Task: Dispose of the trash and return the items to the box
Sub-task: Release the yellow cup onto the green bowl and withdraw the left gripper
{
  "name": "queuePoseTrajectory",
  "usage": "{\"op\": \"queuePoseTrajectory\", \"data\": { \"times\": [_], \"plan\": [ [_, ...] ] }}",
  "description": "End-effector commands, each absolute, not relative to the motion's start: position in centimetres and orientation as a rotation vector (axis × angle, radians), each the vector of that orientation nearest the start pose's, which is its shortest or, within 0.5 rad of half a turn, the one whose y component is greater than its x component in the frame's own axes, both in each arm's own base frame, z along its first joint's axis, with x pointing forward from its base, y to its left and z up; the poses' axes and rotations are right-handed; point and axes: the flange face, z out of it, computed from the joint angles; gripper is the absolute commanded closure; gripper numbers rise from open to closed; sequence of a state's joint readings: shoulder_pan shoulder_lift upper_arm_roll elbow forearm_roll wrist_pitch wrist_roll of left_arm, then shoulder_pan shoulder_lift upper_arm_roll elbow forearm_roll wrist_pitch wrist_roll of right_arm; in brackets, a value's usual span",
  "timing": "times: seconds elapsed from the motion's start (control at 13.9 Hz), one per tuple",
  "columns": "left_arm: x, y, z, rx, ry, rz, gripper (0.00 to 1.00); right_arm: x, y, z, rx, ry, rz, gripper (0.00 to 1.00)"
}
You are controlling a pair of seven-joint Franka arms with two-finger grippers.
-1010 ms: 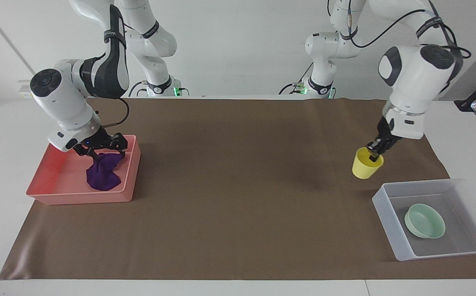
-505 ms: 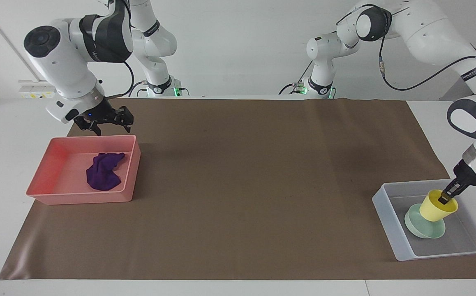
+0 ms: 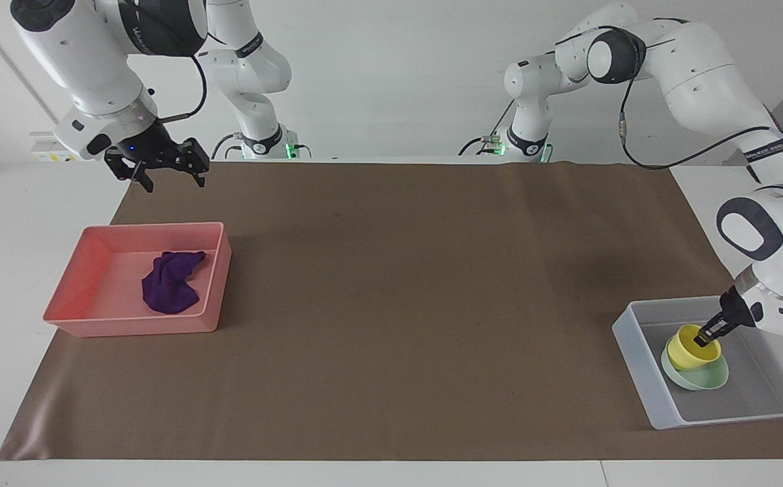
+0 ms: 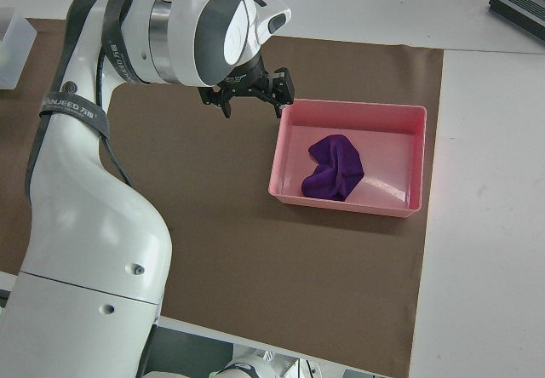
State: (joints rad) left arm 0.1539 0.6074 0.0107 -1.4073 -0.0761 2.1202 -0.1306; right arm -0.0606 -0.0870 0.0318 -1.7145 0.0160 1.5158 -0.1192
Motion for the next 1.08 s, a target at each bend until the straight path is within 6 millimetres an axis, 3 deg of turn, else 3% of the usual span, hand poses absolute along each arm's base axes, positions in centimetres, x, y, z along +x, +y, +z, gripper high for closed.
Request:
{"op": "queuePoseTrajectory", "data": {
  "times": [0.0,0.14,0.29,0.51,0.72,0.87,1.01],
  "plan": [
    [71.6,12.0,36.3,-3.164,-0.49,-0.194,0.06,51.5,-1.4,60.4,-3.09,-0.095,0.181,0.02],
    [71.3,10.8,39.5,-3.166,-0.457,-0.244,0.0,51.6,-0.7,60.4,-3.089,-0.112,0.174,0.02],
    [70.0,7.5,43.6,-3.177,-0.381,-0.27,0.0,51.5,0.2,60.6,-3.09,-0.1,0.168,0.02],
    [63.3,5.8,47.7,-3.191,-0.339,-0.206,0.0,51.6,0.2,60.6,-3.086,-0.106,0.159,0.02],
    [59.2,3.7,52.6,-3.214,-0.231,-0.009,0.0,51.6,0.1,60.6,-3.086,-0.106,0.161,0.01],
    [57.6,1.9,56.9,-3.221,-0.101,-0.057,0.0,51.5,0.2,60.3,-3.087,-0.106,0.169,0.01],
    [56.1,0.8,58.9,-3.16,-0.031,0.048,0.0,51.5,0.2,60.1,-3.086,-0.113,0.175,0.01]
  ]
}}
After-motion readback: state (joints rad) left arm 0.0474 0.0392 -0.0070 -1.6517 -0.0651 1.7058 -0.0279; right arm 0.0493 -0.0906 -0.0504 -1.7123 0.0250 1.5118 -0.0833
